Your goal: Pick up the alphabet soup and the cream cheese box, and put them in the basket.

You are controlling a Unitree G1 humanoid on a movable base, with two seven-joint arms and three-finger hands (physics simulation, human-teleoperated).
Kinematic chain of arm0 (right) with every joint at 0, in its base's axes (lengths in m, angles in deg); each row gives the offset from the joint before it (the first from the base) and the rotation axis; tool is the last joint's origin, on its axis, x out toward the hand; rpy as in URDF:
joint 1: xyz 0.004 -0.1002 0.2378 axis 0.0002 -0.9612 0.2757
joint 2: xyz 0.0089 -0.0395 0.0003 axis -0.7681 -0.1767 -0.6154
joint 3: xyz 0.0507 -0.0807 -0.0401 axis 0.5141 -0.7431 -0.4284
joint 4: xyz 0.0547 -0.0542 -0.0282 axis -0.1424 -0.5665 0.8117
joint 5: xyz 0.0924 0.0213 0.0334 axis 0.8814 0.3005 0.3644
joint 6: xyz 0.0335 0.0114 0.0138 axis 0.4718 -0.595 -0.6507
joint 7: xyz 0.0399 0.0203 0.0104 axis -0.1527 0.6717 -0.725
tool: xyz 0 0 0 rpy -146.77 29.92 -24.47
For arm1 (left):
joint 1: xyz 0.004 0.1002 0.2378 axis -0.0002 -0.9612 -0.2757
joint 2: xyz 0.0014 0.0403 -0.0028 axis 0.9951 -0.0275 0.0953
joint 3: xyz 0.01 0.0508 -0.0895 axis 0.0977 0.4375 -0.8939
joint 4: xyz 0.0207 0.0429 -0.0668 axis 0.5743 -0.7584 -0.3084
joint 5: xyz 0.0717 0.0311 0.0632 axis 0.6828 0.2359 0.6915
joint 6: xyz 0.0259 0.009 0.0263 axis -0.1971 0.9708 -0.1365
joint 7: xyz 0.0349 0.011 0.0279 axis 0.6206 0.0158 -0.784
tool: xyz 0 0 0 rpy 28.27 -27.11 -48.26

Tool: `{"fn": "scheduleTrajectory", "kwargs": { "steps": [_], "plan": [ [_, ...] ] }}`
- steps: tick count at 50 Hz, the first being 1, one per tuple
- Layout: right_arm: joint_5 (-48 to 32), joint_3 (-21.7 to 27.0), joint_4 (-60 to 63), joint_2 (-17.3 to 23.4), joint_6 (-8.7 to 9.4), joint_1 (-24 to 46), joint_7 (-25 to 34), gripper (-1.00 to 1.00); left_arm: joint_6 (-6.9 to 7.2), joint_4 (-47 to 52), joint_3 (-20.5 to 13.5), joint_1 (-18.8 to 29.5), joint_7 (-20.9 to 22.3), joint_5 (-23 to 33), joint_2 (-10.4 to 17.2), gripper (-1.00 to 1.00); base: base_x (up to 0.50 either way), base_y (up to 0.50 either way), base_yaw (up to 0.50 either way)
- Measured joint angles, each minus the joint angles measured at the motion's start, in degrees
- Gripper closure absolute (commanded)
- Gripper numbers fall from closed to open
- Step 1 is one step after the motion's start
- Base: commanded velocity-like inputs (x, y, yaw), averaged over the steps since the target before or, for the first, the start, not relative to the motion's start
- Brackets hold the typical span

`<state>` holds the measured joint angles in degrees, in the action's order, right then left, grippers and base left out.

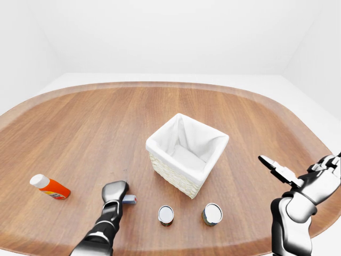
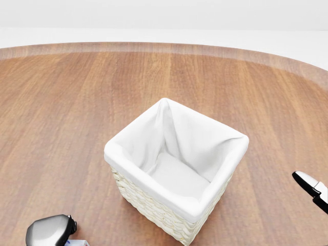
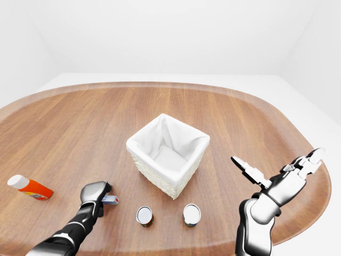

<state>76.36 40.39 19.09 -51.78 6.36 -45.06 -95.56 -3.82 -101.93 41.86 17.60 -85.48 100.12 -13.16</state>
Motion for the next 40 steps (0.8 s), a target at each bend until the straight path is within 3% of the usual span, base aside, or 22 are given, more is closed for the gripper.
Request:
{"fn": "scheduleTrajectory", "kwargs": {
  "steps": [9, 13, 17, 32, 40],
  "plan": [
    [-0.1, 0.0, -0.1, 0.1, 0.0, 0.1, 0.0, -1.0, 0.24, 3.3, 0.2, -2.0, 0.0, -0.5, 0.3, 1.0, 0.0, 0.0, 0.0],
    [-0.1, 0.0, -0.2, 0.1, 0.0, 0.1, 0.0, -1.0, 1.0, 7.7, 0.2, -4.3, 0.7, -0.4, 0.6, 1.0, 0.0, 0.0, 0.0],
    [-0.1, -0.1, -0.2, 0.1, 0.0, 0.1, 0.0, -1.0, 2.24, 14.5, -0.3, -7.8, 2.9, 0.5, 0.9, 1.0, 0.0, 0.0, 0.0],
    [-0.2, -0.1, -0.3, 0.1, 0.0, 0.1, 0.0, -1.0, 2.23, 39.7, -4.0, -23.7, 12.8, 5.5, 0.7, 1.0, 0.0, 0.0, 0.0],
    [-0.2, -0.2, -0.3, 0.1, 0.0, 0.1, 0.0, -1.0, 2.24, 49.9, -6.3, -29.7, 17.5, 8.9, -0.1, 1.0, 0.0, 0.0, 0.0]
  ]
}}
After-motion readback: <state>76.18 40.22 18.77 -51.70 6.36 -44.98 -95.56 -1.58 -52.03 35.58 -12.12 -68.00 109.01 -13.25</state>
